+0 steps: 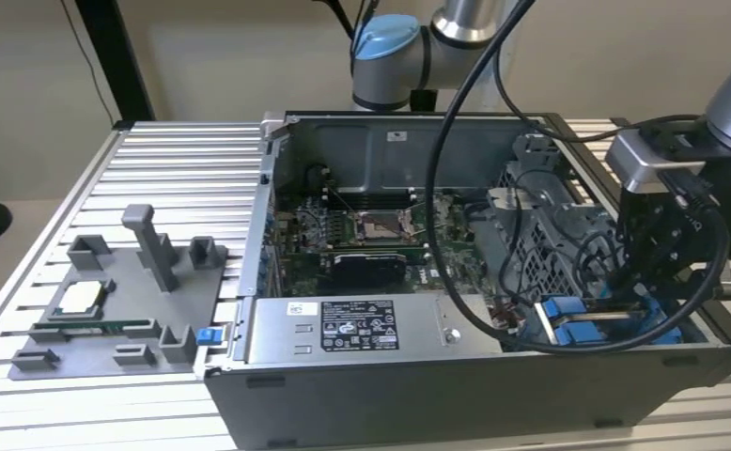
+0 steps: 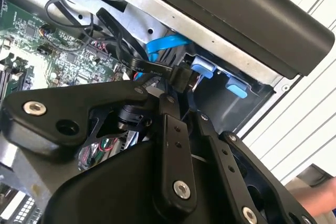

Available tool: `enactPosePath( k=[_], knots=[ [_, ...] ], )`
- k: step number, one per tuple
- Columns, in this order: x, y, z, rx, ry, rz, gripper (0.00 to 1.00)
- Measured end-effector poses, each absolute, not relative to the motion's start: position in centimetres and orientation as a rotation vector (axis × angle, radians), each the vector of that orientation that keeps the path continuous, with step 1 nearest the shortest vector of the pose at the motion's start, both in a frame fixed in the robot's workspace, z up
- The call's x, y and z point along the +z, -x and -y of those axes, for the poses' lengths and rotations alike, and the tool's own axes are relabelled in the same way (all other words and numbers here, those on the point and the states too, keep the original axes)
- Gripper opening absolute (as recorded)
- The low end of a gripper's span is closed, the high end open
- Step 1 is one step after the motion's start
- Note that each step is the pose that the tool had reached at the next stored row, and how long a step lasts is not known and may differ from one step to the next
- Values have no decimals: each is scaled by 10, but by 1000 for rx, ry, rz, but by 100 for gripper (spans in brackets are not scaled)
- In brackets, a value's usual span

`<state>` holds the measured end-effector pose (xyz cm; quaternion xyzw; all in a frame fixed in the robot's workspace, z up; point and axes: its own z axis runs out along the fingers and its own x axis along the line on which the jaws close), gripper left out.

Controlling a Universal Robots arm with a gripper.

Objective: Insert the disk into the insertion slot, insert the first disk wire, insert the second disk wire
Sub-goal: 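Insert the first disk wire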

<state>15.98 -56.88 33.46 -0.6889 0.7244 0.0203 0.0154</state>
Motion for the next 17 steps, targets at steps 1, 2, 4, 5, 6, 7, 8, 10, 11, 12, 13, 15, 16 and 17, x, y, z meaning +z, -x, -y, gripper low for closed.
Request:
enactPosePath(
  k=[1,2,4,5,6,7,8,10,11,12,13,15,16,17],
  knots=[
    [334,-160,569,63,2143,-2254,0],
    [334,-160,568,63,2143,-2253,0],
    [333,-159,568,63,2143,-2254,0],
    [332,-159,568,63,2143,-2254,0],
    [331,-159,568,63,2143,-2253,0],
    [330,-160,567,66,2142,-2252,100],
    [330,-160,567,65,2143,-2252,100],
    [330,-159,567,63,2143,-2253,100],
    [330,-159,567,63,2143,-2253,100],
    [330,-159,567,63,2143,-2253,100],
    [330,-159,567,63,2143,-2253,100],
    [338,-159,567,64,2143,-2253,100],
    [342,-159,567,64,2143,-2253,100],
    [345,-159,567,64,2143,-2253,100]
  ],
)
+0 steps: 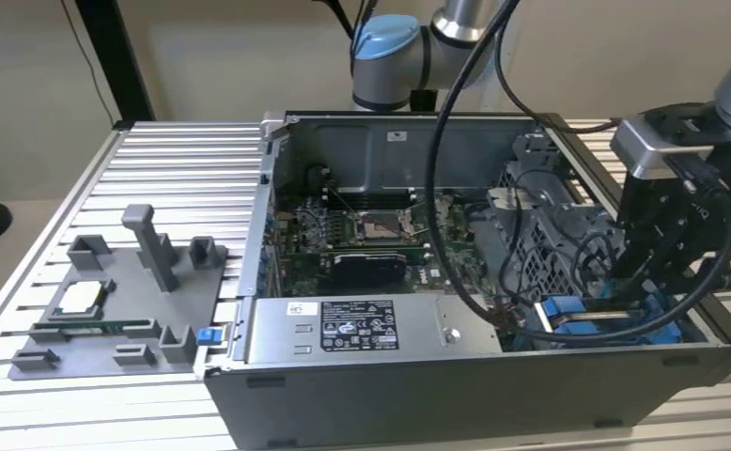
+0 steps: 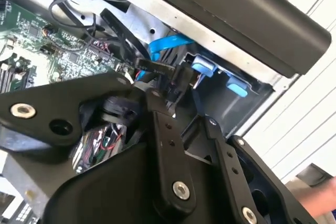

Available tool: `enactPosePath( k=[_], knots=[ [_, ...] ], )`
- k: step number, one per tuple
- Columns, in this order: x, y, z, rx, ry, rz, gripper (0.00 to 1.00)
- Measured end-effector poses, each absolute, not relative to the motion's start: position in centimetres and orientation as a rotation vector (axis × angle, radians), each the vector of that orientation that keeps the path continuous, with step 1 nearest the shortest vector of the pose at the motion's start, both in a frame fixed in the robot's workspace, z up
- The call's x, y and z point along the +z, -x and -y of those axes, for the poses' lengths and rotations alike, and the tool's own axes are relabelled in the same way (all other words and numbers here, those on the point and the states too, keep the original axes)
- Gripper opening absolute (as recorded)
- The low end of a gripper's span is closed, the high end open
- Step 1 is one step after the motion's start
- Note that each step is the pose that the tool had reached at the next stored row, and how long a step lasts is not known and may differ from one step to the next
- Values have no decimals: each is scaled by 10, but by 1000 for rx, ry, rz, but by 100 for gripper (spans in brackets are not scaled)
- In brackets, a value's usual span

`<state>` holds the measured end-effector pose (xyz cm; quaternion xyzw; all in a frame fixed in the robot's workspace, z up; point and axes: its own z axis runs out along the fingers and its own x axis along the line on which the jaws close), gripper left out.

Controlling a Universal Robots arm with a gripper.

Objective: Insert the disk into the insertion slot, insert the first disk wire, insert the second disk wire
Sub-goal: 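Insert the first disk wire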

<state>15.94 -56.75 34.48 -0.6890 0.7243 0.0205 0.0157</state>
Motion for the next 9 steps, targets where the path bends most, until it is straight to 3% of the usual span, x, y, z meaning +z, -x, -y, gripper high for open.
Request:
enactPosePath(
  k=[9],
  knots=[
    [370,-159,567,63,2143,-2253,100]
  ],
)
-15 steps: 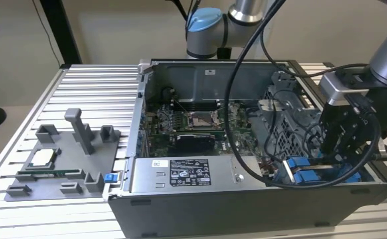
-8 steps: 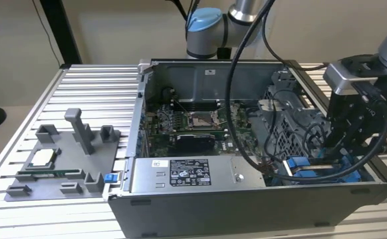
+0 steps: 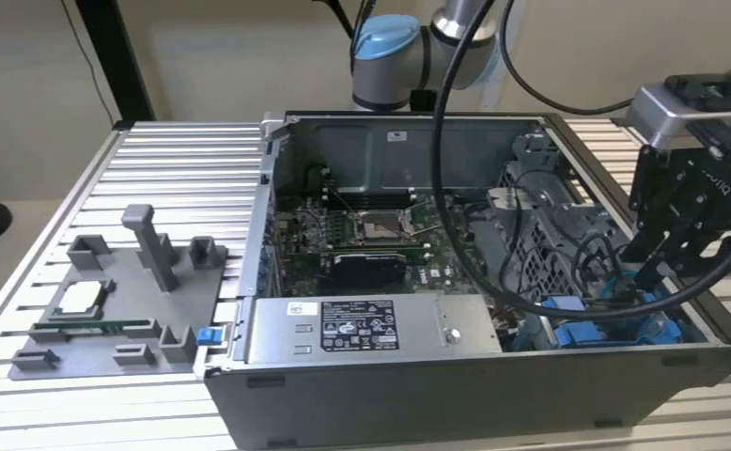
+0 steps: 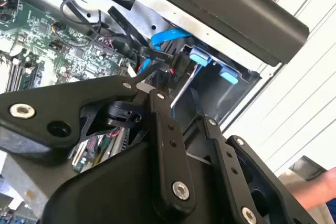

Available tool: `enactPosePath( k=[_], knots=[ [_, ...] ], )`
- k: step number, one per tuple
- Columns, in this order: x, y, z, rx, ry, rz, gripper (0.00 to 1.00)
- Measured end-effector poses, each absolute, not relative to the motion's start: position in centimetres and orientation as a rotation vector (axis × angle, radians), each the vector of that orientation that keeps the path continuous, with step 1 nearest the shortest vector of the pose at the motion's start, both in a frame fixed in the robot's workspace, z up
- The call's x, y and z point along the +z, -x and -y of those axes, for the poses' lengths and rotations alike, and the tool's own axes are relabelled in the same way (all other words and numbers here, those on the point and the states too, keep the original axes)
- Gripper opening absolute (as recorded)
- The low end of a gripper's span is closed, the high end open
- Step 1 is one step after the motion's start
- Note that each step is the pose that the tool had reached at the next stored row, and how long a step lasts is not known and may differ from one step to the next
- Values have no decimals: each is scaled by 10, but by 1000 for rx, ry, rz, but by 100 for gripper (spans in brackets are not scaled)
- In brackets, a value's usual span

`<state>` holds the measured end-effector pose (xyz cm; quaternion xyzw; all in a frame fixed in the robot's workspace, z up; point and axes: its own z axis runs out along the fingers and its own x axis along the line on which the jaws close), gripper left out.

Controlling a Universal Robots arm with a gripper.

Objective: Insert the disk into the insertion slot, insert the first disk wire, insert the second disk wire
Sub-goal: 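Insert the first disk wire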

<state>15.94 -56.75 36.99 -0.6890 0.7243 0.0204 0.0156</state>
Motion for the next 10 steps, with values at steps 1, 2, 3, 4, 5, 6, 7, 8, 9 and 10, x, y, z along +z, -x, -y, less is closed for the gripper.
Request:
enactPosePath(
  k=[1,2,3,4,5,6,7,8,9,10],
  knots=[
    [373,-159,567,63,2143,-2253,100],
    [376,-159,567,64,2143,-2253,100],
    [378,-159,567,64,2143,-2253,100],
    [381,-159,567,64,2143,-2253,100],
    [383,-159,567,64,2143,-2253,100],
    [384,-159,567,64,2143,-2253,100],
    [384,-159,567,64,2143,-2253,100],
    [384,-159,567,64,2143,-2253,100],
    [384,-159,567,64,2143,-2253,100],
    [384,-159,567,64,2143,-2253,100]
  ],
)
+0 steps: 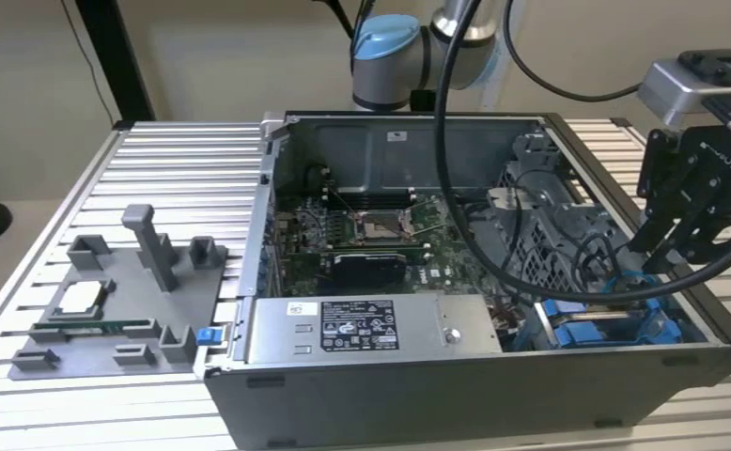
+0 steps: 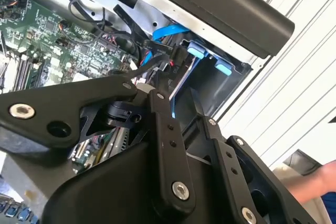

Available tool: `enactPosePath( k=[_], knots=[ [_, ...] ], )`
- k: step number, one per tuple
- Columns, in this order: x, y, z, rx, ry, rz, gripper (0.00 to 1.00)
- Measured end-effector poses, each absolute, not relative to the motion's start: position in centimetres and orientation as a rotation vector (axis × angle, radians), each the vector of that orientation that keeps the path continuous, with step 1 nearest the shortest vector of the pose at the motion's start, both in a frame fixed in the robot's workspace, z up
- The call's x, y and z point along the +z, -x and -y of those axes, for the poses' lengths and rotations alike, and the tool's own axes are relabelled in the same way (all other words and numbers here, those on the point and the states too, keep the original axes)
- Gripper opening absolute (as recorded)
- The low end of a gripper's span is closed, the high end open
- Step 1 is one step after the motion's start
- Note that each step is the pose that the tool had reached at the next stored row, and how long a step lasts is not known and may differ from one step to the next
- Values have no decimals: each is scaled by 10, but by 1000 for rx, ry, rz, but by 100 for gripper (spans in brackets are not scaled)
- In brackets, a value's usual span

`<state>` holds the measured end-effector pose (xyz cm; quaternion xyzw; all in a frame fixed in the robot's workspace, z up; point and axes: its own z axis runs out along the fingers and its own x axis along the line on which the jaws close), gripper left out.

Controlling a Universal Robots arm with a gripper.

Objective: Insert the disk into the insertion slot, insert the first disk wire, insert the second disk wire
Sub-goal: 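Insert the first disk wire, then insert the second disk wire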

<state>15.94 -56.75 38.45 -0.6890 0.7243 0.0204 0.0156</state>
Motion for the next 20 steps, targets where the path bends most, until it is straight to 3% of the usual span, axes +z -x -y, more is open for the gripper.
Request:
enactPosePath(
  k=[20],
  knots=[
    [385,-172,567,66,2145,-2255,100]
  ],
)
